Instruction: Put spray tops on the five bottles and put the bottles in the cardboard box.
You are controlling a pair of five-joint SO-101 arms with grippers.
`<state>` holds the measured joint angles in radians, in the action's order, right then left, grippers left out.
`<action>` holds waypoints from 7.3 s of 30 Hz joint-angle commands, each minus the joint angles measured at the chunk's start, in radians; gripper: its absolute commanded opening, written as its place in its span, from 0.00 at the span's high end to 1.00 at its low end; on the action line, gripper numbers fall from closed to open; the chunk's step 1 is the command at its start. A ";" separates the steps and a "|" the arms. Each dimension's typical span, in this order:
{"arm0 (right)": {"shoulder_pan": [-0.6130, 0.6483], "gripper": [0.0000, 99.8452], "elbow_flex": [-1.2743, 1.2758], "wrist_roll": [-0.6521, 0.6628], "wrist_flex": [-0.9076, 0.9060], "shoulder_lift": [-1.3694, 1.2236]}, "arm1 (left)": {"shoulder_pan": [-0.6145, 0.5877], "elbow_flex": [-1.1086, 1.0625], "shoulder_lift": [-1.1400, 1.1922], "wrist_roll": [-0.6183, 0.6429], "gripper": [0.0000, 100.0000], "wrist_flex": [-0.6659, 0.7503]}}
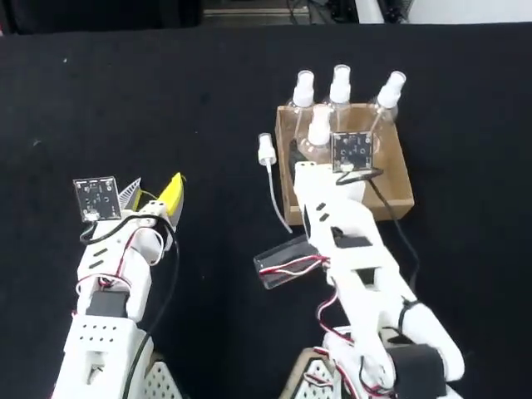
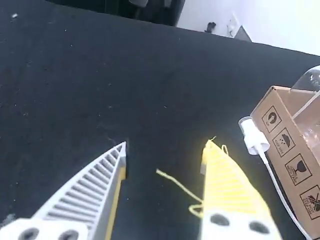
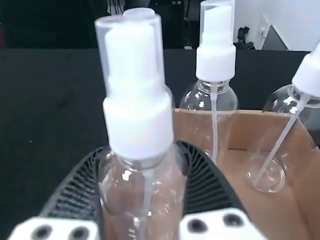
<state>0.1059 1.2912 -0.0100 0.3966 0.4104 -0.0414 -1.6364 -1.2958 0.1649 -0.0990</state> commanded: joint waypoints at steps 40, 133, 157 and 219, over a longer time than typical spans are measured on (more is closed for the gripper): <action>0.044 0.85 -0.105 0.014 -0.008 -0.136 | 0.005 -0.004 -0.014 0.011 0.77 0.020; 0.051 0.70 0.188 -0.440 -1.347 1.353 | 0.005 -0.033 -0.014 0.009 0.77 0.028; 0.060 0.70 -0.499 -0.514 -1.597 0.656 | 0.005 -0.035 -0.014 0.009 0.77 0.028; 0.058 0.70 -0.650 -0.292 -1.840 -0.259 | 0.005 -0.036 -0.014 0.009 0.77 0.028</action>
<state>0.2486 0.6759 -0.4074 -1.4093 0.1435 -0.0414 -1.6655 -1.2973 0.1649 -0.0974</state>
